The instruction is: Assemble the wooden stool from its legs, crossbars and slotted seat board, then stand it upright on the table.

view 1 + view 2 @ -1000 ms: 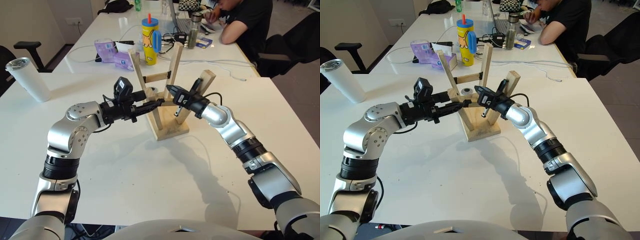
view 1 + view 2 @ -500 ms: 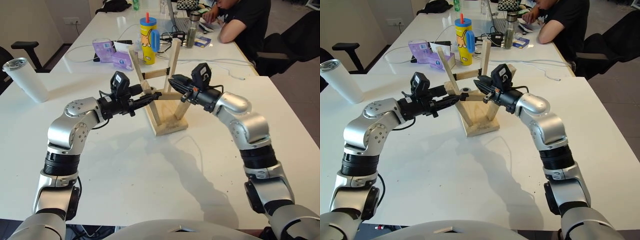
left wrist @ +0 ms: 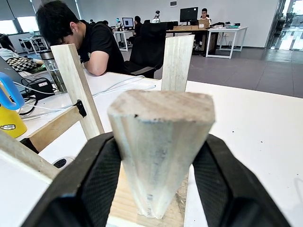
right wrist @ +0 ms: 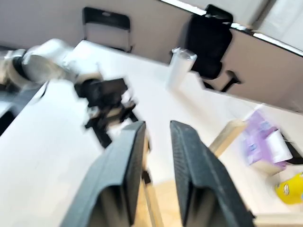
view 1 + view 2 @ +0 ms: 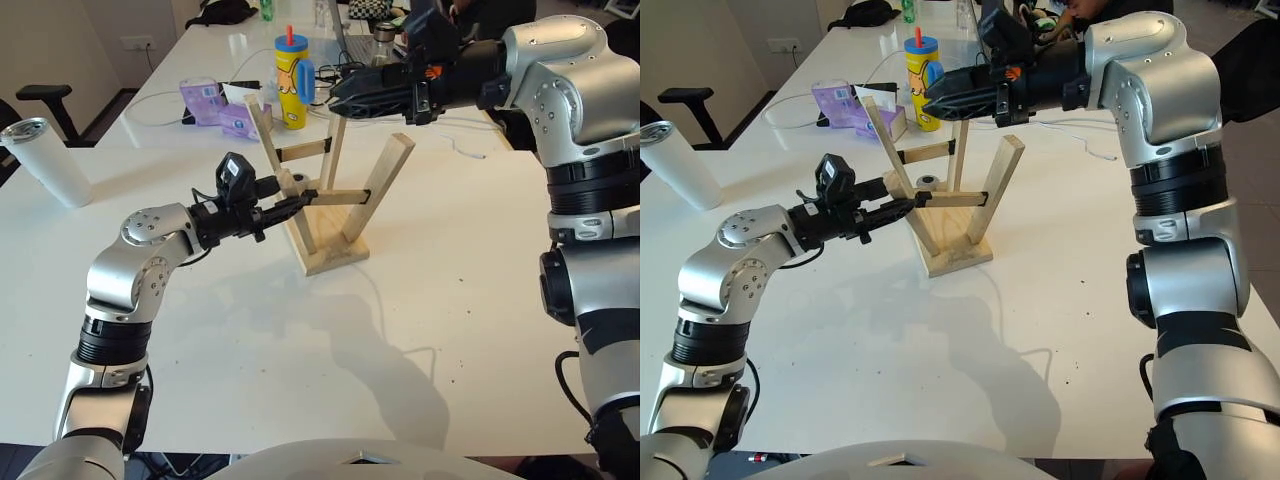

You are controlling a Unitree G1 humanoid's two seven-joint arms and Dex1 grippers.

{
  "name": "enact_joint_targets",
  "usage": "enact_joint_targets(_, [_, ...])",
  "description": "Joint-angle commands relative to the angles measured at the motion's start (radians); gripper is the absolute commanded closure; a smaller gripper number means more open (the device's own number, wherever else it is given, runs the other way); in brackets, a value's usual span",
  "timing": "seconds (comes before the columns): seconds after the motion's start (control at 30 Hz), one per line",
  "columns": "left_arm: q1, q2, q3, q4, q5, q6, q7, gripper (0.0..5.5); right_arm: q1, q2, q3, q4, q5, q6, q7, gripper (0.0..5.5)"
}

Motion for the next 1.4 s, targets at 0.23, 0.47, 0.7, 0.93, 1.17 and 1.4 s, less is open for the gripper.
enact_joint_targets(0.23, [0.015,-0.023,-0.045,-0.026,0.025,-0.003,0.030,3.24,-0.199,0.210,0.276,0.408,-0.281,-0.363,0.128,3.19])
enact_joint_targets(0.47, [0.015,-0.045,-0.059,-0.029,0.040,-0.017,0.050,3.24,-0.153,0.290,0.303,0.611,-0.488,-0.512,0.008,3.65])
enact_joint_targets(0.7, [0.025,-0.045,-0.053,-0.025,0.045,-0.022,0.060,3.24,-0.121,0.319,0.245,0.620,-0.508,-0.524,0.067,4.78])
enact_joint_targets(0.93, [0.030,-0.033,-0.044,-0.017,0.044,-0.019,0.054,3.24,-0.091,0.296,0.245,0.589,-0.477,-0.546,0.130,4.98])
enact_joint_targets(1.17, [0.028,-0.027,-0.039,-0.007,0.044,-0.020,0.045,3.24,-0.035,0.183,0.436,0.447,-0.315,-0.611,0.131,5.00])
enact_joint_targets(1.4, [0.043,-0.014,-0.026,-0.045,0.032,-0.003,0.036,3.24,0.000,0.153,0.489,0.467,-0.424,-0.665,0.117,5.00])
